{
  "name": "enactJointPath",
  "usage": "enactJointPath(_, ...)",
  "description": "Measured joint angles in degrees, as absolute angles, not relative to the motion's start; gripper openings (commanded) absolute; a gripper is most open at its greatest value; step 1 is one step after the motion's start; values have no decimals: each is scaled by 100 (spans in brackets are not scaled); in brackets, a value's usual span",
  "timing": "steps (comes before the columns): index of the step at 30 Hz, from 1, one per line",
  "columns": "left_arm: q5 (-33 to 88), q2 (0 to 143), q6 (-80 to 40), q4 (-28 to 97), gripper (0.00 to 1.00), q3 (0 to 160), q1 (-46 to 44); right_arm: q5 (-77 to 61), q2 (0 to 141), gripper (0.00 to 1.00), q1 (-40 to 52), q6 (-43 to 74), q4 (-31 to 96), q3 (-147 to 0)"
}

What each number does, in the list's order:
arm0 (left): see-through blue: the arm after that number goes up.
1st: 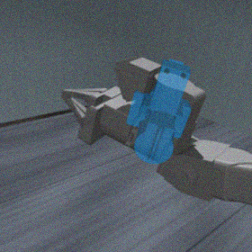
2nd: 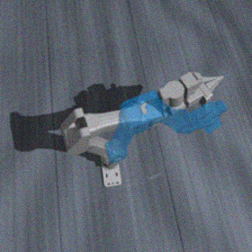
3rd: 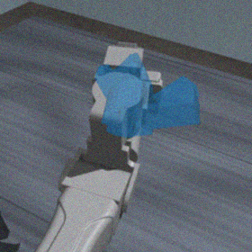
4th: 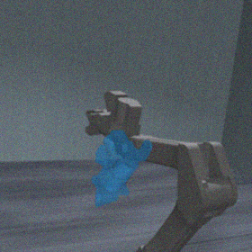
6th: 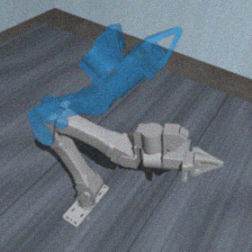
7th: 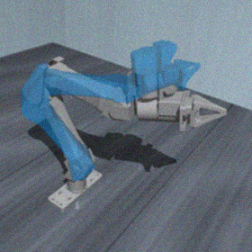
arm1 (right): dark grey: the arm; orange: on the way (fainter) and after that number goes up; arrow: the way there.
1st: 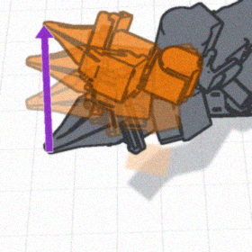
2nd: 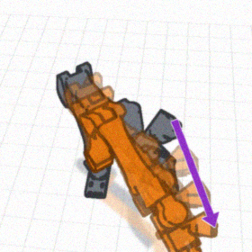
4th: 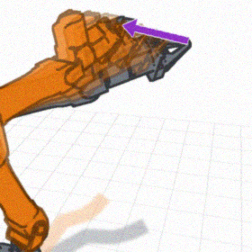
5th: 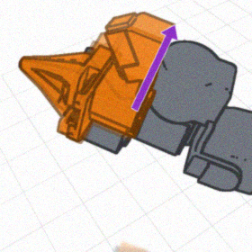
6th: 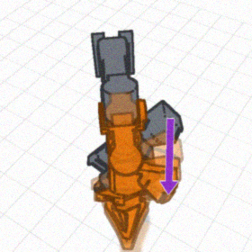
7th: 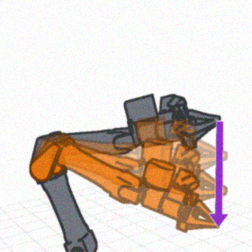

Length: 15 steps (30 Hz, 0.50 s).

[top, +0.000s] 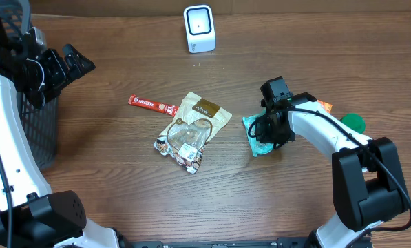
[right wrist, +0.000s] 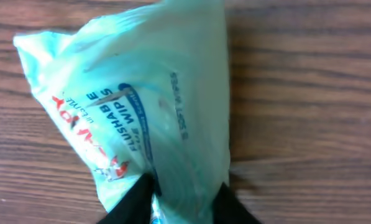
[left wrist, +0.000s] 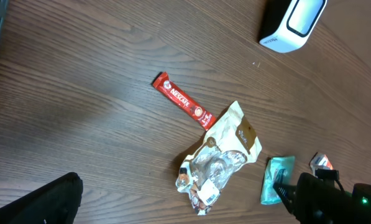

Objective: Scan the item barcode
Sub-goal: 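Lift the wipes packet off the table with the right gripper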

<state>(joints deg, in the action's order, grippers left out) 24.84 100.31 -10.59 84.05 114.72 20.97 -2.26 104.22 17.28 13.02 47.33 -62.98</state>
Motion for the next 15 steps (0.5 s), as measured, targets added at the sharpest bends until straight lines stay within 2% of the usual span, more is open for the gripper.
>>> enactJointPath(7,2484,10031,-1059,8405,100,11472,2097,-266,10407,4,1728,1326,4740,-6298)
enactJointPath(15,2484,10031,-1059,8405,99,11472,2097,-266,10407,4,1728,1330,4781,-6302)
